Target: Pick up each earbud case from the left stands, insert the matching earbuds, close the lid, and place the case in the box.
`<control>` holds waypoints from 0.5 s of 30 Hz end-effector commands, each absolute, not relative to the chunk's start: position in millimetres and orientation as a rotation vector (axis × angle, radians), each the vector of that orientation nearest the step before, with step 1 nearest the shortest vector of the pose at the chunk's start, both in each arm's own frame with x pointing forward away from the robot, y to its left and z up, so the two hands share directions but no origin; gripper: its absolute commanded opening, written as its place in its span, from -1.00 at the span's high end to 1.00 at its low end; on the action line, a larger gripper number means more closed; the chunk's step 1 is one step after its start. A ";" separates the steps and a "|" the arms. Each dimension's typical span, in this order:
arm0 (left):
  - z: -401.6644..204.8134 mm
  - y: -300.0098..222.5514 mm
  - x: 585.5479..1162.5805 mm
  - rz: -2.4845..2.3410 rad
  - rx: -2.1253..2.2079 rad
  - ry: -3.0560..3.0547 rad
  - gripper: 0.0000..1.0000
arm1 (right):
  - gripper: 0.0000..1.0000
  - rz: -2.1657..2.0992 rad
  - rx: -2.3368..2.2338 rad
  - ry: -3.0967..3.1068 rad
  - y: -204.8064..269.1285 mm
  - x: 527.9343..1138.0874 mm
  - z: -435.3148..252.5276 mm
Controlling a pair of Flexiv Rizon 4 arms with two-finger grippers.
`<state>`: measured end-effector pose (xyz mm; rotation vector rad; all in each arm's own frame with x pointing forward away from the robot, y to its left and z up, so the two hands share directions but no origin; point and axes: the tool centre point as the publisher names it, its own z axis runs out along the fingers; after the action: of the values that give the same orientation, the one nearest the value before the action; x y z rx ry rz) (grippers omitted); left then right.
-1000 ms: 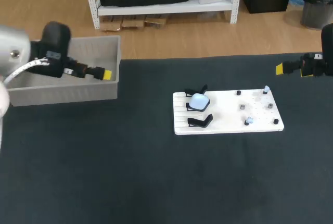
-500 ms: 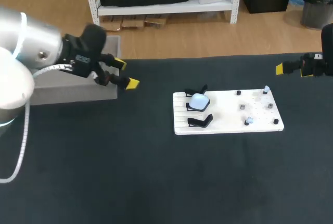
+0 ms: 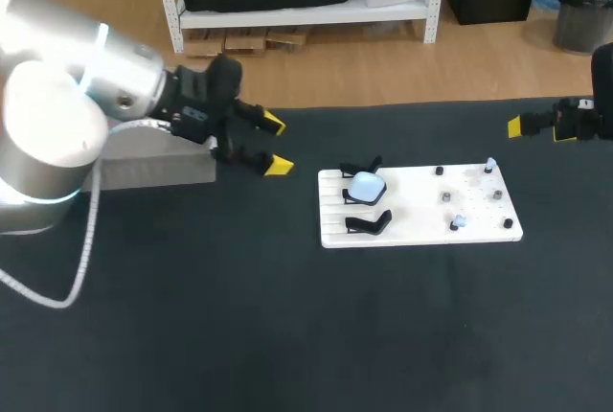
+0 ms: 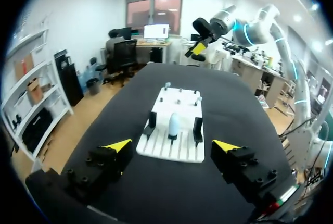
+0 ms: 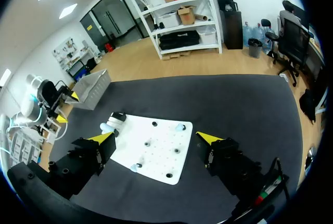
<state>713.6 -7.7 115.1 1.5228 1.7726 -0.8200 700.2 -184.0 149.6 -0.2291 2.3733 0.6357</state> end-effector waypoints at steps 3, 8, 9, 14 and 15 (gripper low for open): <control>97.0 -26.6 717.8 -0.898 1.583 1.699 -1.00 | -1.00 0.640 -0.232 2.373 -184.9 700.9 149.2; 84.4 -34.5 711.4 -0.909 1.601 1.654 -1.00 | -1.00 0.640 -0.232 2.373 -184.9 700.9 149.2; 82.2 -35.4 710.0 -0.915 1.602 1.646 -1.00 | -1.00 0.640 -0.232 2.373 -184.9 700.9 149.2; 68.1 -40.4 707.9 -0.958 1.598 1.619 -0.93 | -1.00 0.640 -0.232 2.373 -184.9 700.9 149.2; 66.4 -41.2 708.2 -0.965 1.596 1.615 -0.83 | -1.00 0.640 -0.232 2.373 -184.9 700.9 149.2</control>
<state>703.4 -39.1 75.6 1.6021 1.6346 -0.9463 700.3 -184.0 149.6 -0.2291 2.3732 0.6357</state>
